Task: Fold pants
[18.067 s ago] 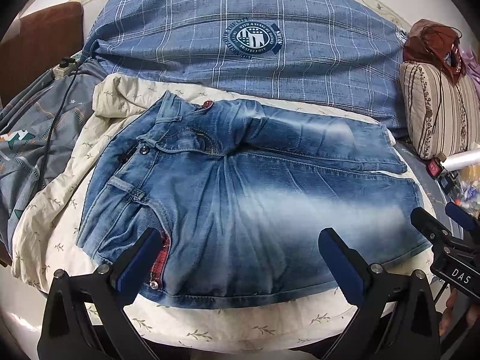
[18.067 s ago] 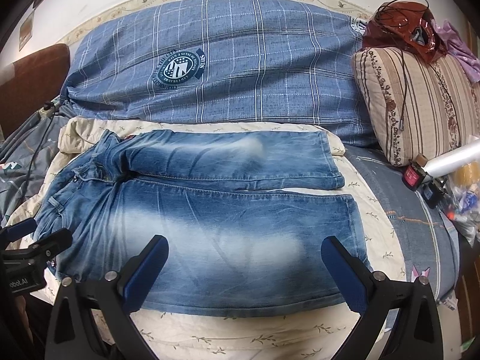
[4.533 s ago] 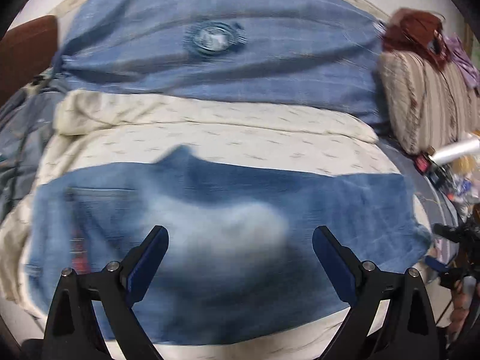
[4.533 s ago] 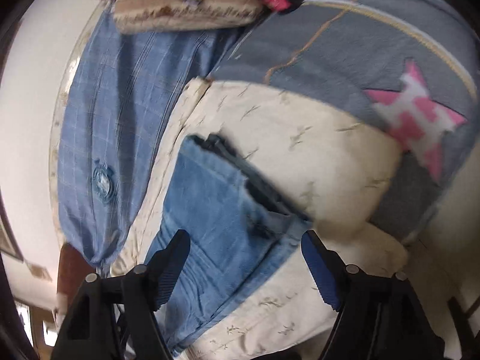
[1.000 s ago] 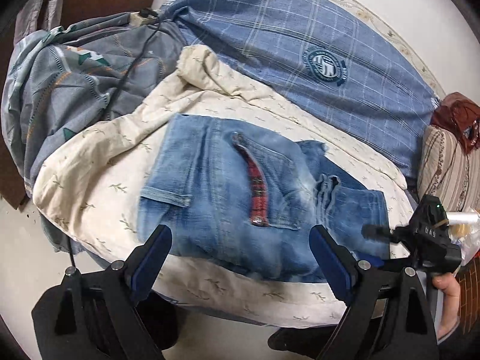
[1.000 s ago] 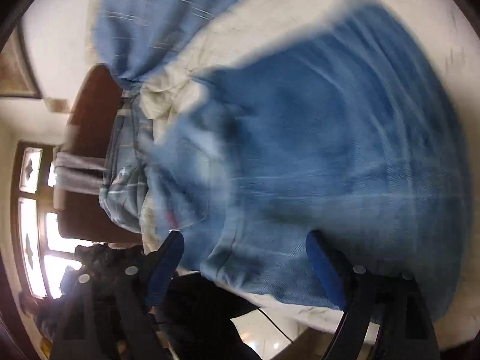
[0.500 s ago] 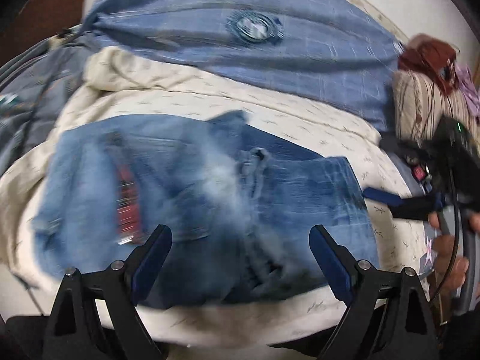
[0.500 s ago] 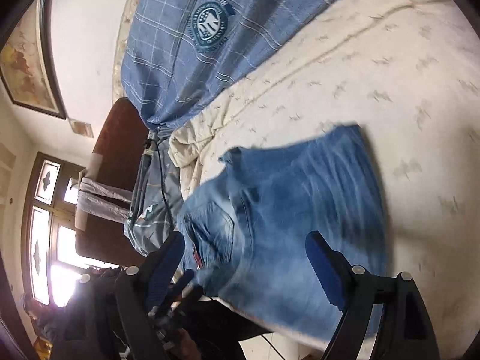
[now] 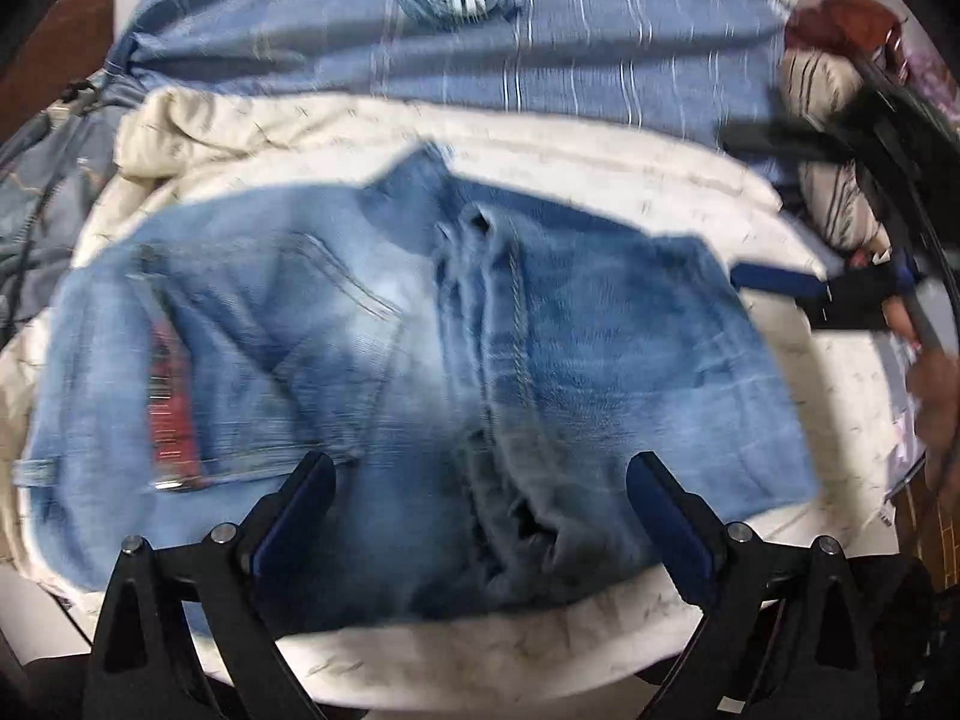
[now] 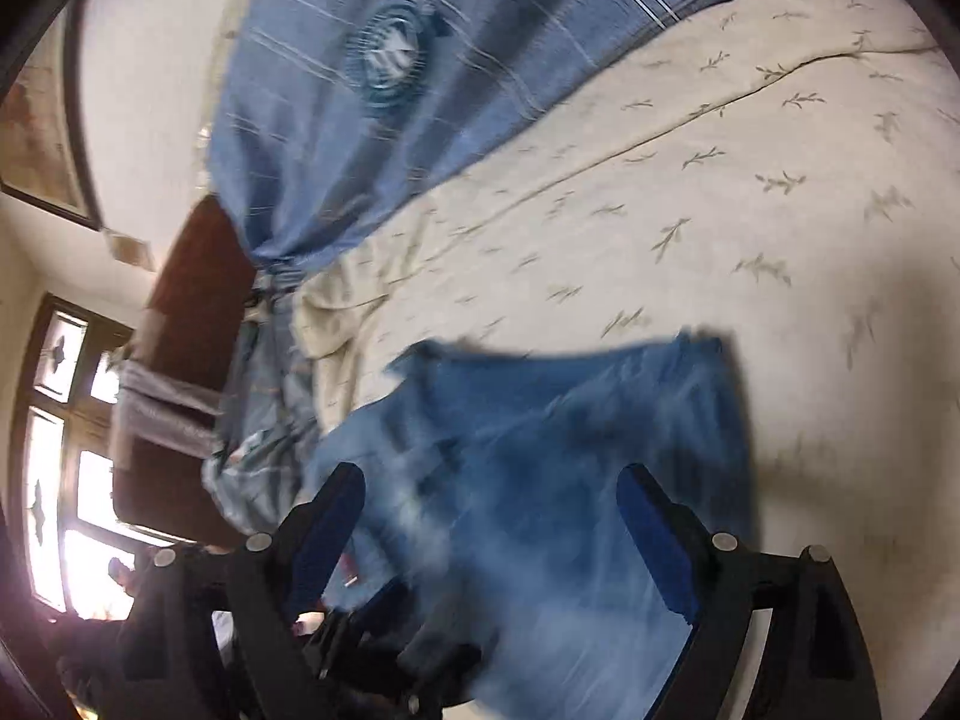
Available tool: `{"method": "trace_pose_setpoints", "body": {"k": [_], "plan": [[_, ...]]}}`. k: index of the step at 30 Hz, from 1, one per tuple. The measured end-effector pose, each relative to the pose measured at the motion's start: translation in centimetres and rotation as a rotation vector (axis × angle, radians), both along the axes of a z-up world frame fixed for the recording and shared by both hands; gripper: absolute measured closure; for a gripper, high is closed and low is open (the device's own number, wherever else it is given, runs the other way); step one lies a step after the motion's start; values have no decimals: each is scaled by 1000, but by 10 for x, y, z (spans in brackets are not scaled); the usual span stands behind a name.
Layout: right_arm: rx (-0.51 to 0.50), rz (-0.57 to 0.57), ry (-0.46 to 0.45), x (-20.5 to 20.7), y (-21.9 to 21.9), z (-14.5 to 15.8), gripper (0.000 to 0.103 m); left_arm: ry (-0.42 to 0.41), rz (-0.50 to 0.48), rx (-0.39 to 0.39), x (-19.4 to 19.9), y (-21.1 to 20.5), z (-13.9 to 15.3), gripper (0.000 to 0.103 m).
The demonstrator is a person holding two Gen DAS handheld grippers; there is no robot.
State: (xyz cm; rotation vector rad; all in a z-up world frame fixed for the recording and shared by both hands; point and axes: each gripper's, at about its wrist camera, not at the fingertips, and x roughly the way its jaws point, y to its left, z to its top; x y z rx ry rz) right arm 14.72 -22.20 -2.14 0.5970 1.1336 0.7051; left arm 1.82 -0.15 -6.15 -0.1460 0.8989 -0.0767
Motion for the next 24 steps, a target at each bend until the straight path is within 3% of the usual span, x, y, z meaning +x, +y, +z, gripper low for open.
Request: {"method": "trace_pose_setpoints", "body": {"k": [4,6,8,9,13,16,19,20,22,24], "plan": [[4,52,-1,-41,1,-1,14,-46,57,-33,-34,31,18,5],[-28,68,19,-55,4,-18,15,-43,98,-54,-47,47,19,5],[-123,53,82,-57,8,-48,15,-13,144,-72,-55,66,14,5],[-108,36,80,-56,8,-57,15,-5,156,-75,-58,70,13,5],[-60,-7,39,-63,1,-37,15,6,229,-137,-71,97,11,5],[-33,38,-11,-74,6,-26,15,14,287,-187,-81,110,7,5],[-95,49,39,-68,9,-53,15,11,335,-223,-88,119,8,5],[-55,29,50,-67,4,-58,15,12,341,-230,-89,121,9,5],[-32,2,55,-66,1,-49,15,6,345,-229,-94,122,12,5],[-38,-1,-8,-72,2,-28,15,-9,349,-225,-97,124,16,5]]}}
